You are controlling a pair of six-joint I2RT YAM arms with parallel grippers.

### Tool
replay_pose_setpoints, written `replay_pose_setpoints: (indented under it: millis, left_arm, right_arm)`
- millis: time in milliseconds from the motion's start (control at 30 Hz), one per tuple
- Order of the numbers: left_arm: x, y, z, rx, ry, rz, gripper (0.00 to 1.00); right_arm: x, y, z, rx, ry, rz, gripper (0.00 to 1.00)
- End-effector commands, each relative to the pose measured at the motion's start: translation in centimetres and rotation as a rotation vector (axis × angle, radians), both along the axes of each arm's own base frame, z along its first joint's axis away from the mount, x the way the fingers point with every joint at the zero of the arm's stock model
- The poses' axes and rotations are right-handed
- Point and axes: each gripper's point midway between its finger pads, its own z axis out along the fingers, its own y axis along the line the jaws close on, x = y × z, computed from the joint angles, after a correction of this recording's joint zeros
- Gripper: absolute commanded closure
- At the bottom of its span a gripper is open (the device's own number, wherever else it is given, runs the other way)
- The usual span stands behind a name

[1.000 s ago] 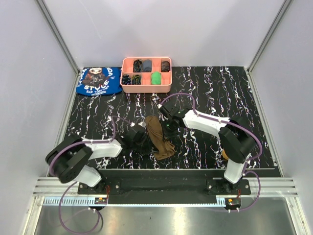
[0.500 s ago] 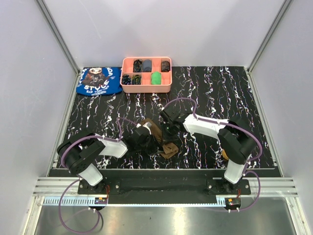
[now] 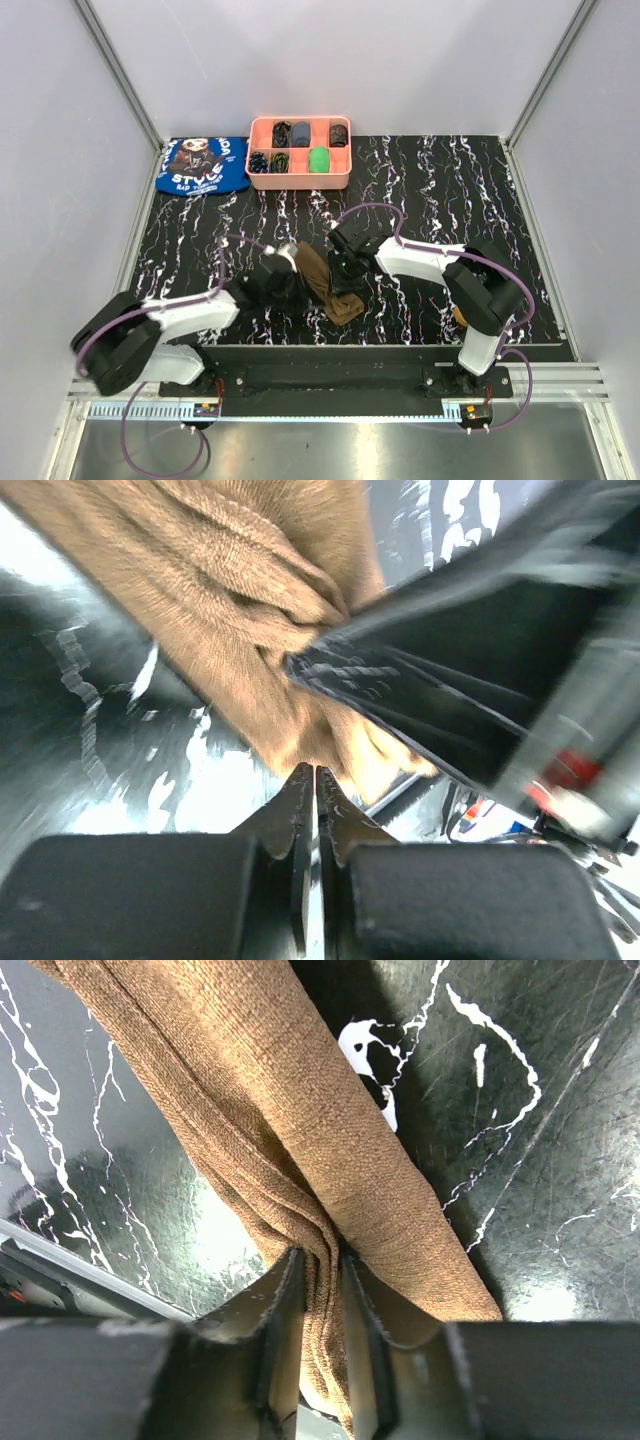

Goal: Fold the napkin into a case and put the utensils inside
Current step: Smooth out the smaller rectangle-folded napkin at the center of the board.

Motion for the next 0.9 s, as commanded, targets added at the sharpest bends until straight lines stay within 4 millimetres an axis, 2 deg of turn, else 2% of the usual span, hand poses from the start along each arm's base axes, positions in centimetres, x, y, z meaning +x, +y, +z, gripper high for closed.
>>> replay_pose_setpoints:
  millis: [0, 33, 67, 133, 167, 200, 233, 267, 300, 367, 500, 667, 767, 867]
  left_arm:
    - [4.2, 4.0, 5.0, 0.08, -0.175, 0.092, 0.92]
    - [5.8, 5.3, 5.7, 0.08, -0.184, 0.145, 0.91]
    - [6.6, 5.7, 6.0, 0.077, -0.186, 0.161, 0.91]
    - [8.5, 5.5, 7.7, 0.03, -0.201, 0.158, 0.91]
    - [9.0, 5.1, 6.7, 0.039, -0.17, 0.144, 0.92]
    - [9.9, 4.2, 7.8, 0.021, -0.187, 0.122, 0.93]
    - [10.3, 3.7, 7.7, 0.016, -0.174, 0.109, 0.94]
    - [10.5, 3.1, 6.4, 0.019, -0.138, 0.09, 0.94]
    - [11.1, 2.3, 6.7, -0.01, -0.139, 0.087, 0.95]
    - [11.4, 1.8, 5.1, -0.006, -0.101, 0.075, 0.95]
    - [11.6, 1.4, 3.2, 0.009, -0.072, 0.054, 0.95]
    - [11.1, 1.9, 0.1, 0.069, -0.026, 0.038, 0.96]
    - [11.0, 2.8, -1.8, 0.136, -0.007, 0.032, 0.96]
    - [10.8, 3.5, -2.6, 0.165, -0.005, 0.029, 0.97]
  right_arm:
    - [0.0, 0.5, 0.2, 0.008, -0.038, 0.034, 0.69]
    - [0.0, 0.5, 0.2, 0.008, -0.036, 0.035, 0.67]
    - [0.0, 0.4, 0.0, 0.005, -0.036, 0.038, 0.66]
    - [0.0, 0.4, 0.1, 0.006, -0.038, 0.042, 0.65]
    - [-0.1, 0.5, 0.2, 0.007, -0.039, 0.042, 0.63]
    - [0.0, 0.5, 0.3, 0.01, -0.043, 0.043, 0.63]
    - [0.1, 0.5, 0.4, 0.012, -0.045, 0.042, 0.62]
    - [0.1, 0.6, 0.7, 0.017, -0.051, 0.044, 0.61]
    - [0.1, 0.6, 0.7, 0.019, -0.049, 0.041, 0.6]
    - [0.2, 0.7, 0.9, 0.024, -0.054, 0.044, 0.58]
    - [0.3, 0.9, 1.2, 0.03, -0.059, 0.049, 0.56]
    - [0.4, 1.3, 2.0, 0.048, -0.067, 0.054, 0.54]
    - [0.4, 1.5, 3.2, 0.072, -0.079, 0.055, 0.49]
    - [0.4, 1.4, 4.4, 0.086, -0.092, 0.057, 0.41]
